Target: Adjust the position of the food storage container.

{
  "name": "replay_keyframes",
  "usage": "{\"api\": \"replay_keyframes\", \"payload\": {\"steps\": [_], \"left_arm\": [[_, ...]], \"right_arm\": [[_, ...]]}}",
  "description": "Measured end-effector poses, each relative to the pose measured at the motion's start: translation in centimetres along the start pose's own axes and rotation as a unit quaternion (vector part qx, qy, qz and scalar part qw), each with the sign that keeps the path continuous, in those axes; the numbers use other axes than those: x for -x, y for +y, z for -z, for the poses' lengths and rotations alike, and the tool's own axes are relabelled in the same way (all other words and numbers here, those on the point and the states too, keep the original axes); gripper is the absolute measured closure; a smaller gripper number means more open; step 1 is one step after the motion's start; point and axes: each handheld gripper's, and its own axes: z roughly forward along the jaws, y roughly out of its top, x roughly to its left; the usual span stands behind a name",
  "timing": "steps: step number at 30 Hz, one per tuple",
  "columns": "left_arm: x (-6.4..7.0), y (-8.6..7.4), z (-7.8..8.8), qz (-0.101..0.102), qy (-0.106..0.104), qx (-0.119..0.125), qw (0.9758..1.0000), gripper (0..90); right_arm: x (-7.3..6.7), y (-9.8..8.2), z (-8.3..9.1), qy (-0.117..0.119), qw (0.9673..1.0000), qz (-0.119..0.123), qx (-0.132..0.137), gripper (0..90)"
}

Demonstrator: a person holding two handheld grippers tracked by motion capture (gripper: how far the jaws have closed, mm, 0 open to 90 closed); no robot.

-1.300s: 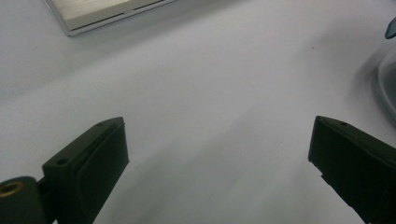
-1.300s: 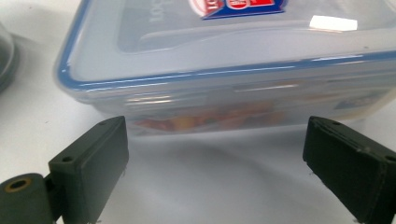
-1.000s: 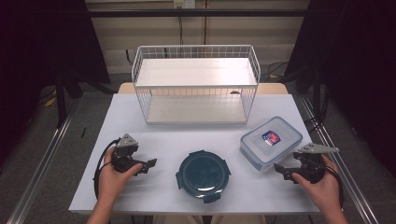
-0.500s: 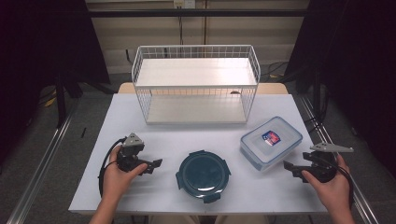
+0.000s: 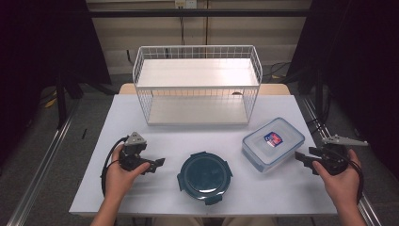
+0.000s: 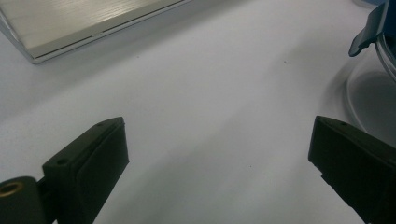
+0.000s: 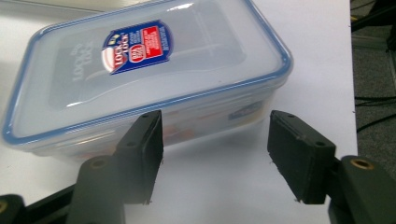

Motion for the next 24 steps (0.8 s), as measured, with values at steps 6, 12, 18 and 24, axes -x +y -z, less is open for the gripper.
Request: {"api": "replay_keyframes", "payload": {"steps": [6, 12, 18, 24], "left_arm": [[0.1, 0.0, -0.1, 0.001, -0.008, -0.005, 1.0000, 4.7], [-0.2, 0.0, 0.1, 0.006, -0.008, -0.004, 0.9999, 4.6], [-0.2, -0.1, 0.0, 0.010, -0.009, -0.007, 0.9999, 4.5], [-0.1, -0.1, 0.1, 0.014, -0.015, 0.000, 0.9998, 4.1]], "right_arm": [[0.7, 0.0, -0.1, -0.012, 0.9999, -0.006, -0.010, 58.3], [2.0, 0.2, -1.3, -0.012, 0.9996, -0.010, -0.024, 79.8], [2.7, 0.6, -2.3, -0.022, 0.9993, -0.005, -0.028, 89.7], [3.2, 0.9, -2.8, -0.033, 0.9991, -0.015, -0.023, 90.0]]}}
